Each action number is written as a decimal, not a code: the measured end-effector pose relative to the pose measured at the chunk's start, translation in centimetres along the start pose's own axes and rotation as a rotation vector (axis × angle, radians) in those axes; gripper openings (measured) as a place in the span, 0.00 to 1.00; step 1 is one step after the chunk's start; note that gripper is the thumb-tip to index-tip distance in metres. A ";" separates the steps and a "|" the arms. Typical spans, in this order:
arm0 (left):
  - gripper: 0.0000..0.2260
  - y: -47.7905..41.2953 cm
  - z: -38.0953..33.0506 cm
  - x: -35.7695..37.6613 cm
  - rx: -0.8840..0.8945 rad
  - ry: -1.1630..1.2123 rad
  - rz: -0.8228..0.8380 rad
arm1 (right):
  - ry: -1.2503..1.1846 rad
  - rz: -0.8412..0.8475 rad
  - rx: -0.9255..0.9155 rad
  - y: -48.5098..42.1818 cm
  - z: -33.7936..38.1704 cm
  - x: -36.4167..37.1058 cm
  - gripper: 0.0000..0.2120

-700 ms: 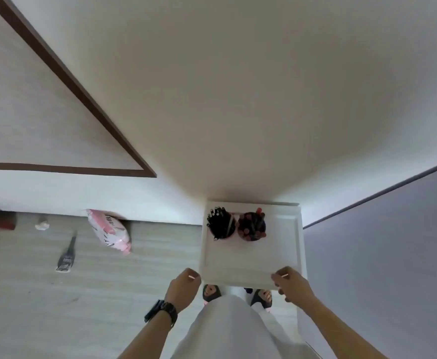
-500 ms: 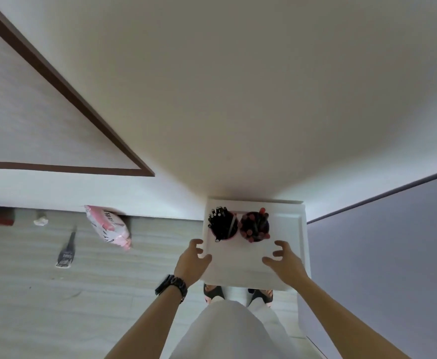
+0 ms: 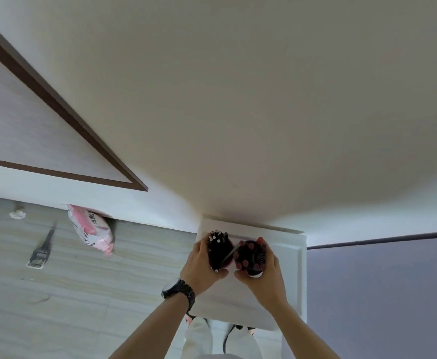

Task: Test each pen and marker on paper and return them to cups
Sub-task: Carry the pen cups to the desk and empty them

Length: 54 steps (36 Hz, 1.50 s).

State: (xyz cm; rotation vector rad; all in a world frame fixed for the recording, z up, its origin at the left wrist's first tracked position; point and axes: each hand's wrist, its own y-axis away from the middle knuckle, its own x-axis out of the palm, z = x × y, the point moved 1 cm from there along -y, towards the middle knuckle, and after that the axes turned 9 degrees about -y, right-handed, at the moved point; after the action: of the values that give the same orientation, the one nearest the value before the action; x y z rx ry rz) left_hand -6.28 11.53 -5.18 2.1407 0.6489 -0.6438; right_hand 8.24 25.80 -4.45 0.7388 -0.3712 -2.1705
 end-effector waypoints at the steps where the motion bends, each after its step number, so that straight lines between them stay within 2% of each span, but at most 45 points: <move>1: 0.49 -0.1 -0.1 0.2 0.007 -0.016 -0.013 | 0.006 0.005 -0.007 -0.1 0.0 0.0 0.51; 9: 0.46 0.5 0.0 1.3 0.101 -0.153 -0.164 | 0.137 0.044 -0.060 -0.6 -0.1 -0.6 0.53; 17: 0.43 2.1 0.4 1.1 0.110 -0.226 -0.213 | 0.168 0.042 -0.069 -0.3 -0.2 -1.1 0.44; 22: 0.36 6.9 1.3 1.0 -0.010 -0.143 -0.291 | 0.158 0.045 -0.057 2.5 -0.4 -2.4 0.37; 26: 0.37 12.4 2.8 1.6 -0.096 -0.075 -0.327 | 0.164 0.107 -0.027 5.4 -1.0 -3.4 0.32; 30: 0.33 19.1 4.6 3.3 -0.277 0.026 -0.379 | 0.225 0.273 -0.028 8.2 -2.4 -3.9 0.32; 33: 0.27 24.7 5.6 5.4 -0.497 0.144 -0.425 | 0.258 0.396 -0.048 10.5 -2.5 -3.5 0.32; 39: 0.27 35.3 7.5 12.1 -1.000 0.356 -0.542 | 0.400 0.650 -0.159 15.2 -2.2 -1.7 0.26; 42: 0.25 40.4 8.5 16.2 -1.161 0.521 -0.607 | 0.507 0.806 -0.236 16.2 -2.6 -0.1 0.23; 44: 0.21 43.6 8.9 19.1 -1.253 0.634 -0.654 | 0.596 0.892 -0.242 16.5 -2.9 1.1 0.25; 49: 0.38 49.5 9.8 27.2 -1.465 0.877 -0.641 | 0.812 1.093 -0.265 17.3 -3.1 5.2 0.24; 52: 0.34 51.9 10.3 30.1 -1.506 0.987 -0.673 | 0.903 1.150 -0.372 18.7 -2.1 8.3 0.26; 54: 0.36 53.3 11.1 31.3 -1.536 1.037 -0.662 | 0.976 1.162 -0.442 20.1 -1.4 10.5 0.29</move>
State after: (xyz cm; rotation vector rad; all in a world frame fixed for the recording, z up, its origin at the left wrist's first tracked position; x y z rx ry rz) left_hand 48.14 -19.73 -2.47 0.5831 1.6731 0.6656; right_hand 15.74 4.79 0.13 0.8964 0.1877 -0.6241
